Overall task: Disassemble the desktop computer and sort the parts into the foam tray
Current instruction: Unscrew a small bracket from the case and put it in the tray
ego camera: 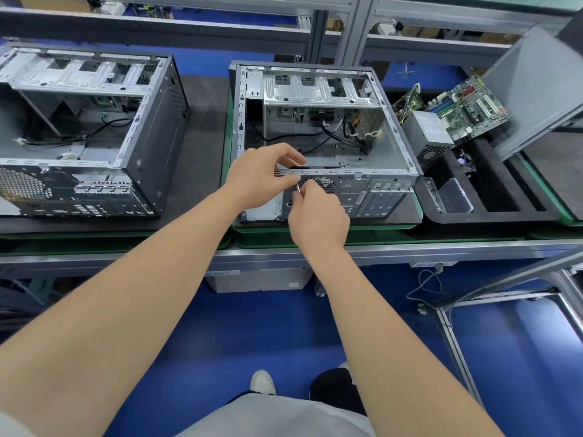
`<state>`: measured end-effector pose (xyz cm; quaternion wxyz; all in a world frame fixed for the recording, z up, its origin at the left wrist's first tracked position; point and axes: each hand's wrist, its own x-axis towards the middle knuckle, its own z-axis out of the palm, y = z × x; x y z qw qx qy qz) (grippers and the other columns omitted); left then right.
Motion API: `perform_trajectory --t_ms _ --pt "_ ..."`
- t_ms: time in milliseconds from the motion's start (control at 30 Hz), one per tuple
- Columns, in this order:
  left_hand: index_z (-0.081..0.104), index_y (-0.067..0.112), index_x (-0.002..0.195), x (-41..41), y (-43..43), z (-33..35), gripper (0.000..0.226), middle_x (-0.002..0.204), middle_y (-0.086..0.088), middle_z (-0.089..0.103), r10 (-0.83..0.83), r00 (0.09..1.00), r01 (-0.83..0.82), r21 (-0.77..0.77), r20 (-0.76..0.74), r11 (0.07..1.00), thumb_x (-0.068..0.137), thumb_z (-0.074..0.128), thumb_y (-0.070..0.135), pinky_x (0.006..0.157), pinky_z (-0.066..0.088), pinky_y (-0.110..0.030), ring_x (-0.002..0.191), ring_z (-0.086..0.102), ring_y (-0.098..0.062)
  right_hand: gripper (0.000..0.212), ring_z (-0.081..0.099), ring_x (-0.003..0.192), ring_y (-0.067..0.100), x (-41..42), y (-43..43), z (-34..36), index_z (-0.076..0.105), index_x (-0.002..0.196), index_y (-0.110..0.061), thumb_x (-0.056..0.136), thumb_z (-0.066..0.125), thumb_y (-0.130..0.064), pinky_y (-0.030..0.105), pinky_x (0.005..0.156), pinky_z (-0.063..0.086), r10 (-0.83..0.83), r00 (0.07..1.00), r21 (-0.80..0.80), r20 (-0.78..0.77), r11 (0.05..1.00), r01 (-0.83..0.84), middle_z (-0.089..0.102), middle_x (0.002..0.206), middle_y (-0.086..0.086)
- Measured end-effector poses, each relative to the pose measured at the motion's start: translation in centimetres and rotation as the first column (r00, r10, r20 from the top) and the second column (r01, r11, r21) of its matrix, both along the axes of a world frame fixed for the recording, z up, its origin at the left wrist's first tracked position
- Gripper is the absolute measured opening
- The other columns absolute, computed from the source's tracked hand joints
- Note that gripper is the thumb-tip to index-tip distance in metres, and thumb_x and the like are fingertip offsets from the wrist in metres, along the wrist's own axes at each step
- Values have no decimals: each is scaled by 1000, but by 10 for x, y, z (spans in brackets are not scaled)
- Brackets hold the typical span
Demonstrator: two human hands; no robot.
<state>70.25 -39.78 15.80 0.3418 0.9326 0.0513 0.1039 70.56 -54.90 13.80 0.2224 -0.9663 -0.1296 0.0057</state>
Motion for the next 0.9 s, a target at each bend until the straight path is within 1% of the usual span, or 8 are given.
perform_trajectory --t_ms 67,133,233,333,433,633,767,900 --pt "65 45 115 0 0 0 25 108 25 70 4 1000 -4 1 7 1000 92 71 40 90 54 -38 96 62 2 25 68 81 31 4 -5 -1 63 106 -21 109 47 -40 38 67 50 46 994 171 -100 985 -28 73 89 6" --pt "64 45 115 0 0 1 25 108 24 70 8 1000 -8 -1 7 1000 91 71 40 89 54 -38 96 62 2 25 67 53 24 8 -12 -1 64 99 -22 108 48 -38 36 55 56 131 959 411 -252 912 -16 73 69 2" --pt "65 44 115 -1 -1 3 25 109 23 70 1 1000 -1 -1 2 1000 92 71 37 89 54 -39 97 63 -3 27 53 40 22 14 -16 -2 69 107 -19 110 48 -36 31 47 47 257 826 648 -501 744 162 63 59 2" --pt "67 41 117 -3 0 3 30 111 22 70 -7 1000 7 -4 -18 1000 92 70 25 88 54 -40 95 63 -6 31 47 42 20 16 -14 2 69 121 -14 110 47 -34 27 43 42 383 633 712 -673 568 413 55 58 6" --pt "65 41 120 -5 1 5 44 116 20 69 -26 998 26 -3 -63 1000 89 65 11 90 54 -42 98 62 -8 32 45 41 19 17 -11 2 66 129 -12 109 49 -30 24 42 39 462 572 734 -677 471 488 55 58 4" --pt "64 41 121 -4 1 7 56 120 19 69 -38 994 38 -6 -101 999 80 58 3 92 54 -44 110 62 -11 27 47 42 17 15 -11 2 66 128 -16 110 51 -28 24 43 42 449 587 738 -674 451 502 63 63 6" --pt "64 44 121 -5 1 5 57 116 25 68 -11 996 11 -6 -87 1000 80 56 4 84 55 -39 93 59 0 25 48 42 17 15 -13 1 67 126 -18 110 49 -28 25 42 42 423 611 737 -669 481 475 63 63 7" --pt "63 46 122 -6 -1 4 57 115 29 66 -3 997 3 3 -76 1000 82 55 6 82 54 -35 99 61 -6 25 48 42 17 16 -14 0 66 127 -19 111 49 -26 25 42 42 413 631 744 -657 492 452 64 63 7"
